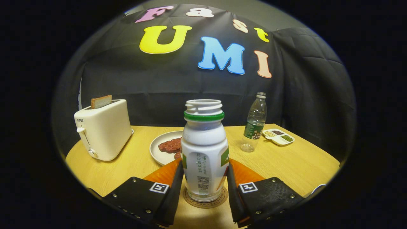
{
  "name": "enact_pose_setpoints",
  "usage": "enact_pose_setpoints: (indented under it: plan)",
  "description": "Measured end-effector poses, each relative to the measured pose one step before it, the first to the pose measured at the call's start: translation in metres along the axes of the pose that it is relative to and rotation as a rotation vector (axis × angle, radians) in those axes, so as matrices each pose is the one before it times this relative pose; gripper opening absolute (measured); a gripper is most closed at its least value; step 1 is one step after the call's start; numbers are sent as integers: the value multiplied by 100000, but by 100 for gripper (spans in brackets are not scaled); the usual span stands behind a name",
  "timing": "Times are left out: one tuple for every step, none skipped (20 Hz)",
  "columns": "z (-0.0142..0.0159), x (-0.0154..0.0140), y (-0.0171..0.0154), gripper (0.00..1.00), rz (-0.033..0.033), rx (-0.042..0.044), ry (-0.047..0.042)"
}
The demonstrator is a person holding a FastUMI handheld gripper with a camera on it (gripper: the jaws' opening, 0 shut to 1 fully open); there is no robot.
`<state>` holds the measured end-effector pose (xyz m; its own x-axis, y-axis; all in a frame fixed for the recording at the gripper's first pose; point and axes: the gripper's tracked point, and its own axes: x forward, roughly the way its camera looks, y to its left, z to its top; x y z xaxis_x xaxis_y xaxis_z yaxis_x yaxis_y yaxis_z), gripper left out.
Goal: Take the bottle from table, then pour the juice into the cup, finally place the bottle on the coaster
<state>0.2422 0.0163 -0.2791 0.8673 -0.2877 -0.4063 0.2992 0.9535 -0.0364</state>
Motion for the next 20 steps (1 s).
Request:
enact_pose_setpoints:
  plan:
    - [-217, 88, 29, 66, 78, 497, 257]
    - [315, -113, -17, 66, 71, 893, -630]
    - [-235, 48, -58, 66, 15, 713, 614]
    - [73, -45, -39, 67, 136, 585, -367]
    - [-117, -30, -120, 71, 108, 85, 250]
    - [61, 15, 71, 71, 375, -36, -170]
    - [-108, -87, -149, 74, 53, -268, 152]
    - [41, 3, -59, 75, -126, -79, -118]
    - [-4, -47, -108, 76, -452, -71, 27]
    - [22, -140, 108, 77, 348, 151, 10]
    - [140, -235, 43, 77, 684, 503, -787]
    - [265, -244, 117, 79, 333, 469, -1229]
    - [404, -235, -17, 92, 540, 480, -1075]
    - [163, 16, 127, 100, 575, 289, -691]
    - [75, -113, -144, 98, 204, 319, -299]
    - [233, -217, 104, 98, 611, 399, -233]
    - [181, -207, 5, 98, 406, 236, -380]
    - [366, -358, 113, 98, 767, 210, -656]
    - [381, -280, -37, 98, 852, 111, -908]
    - [484, -468, 99, 98, 1039, 86, -807]
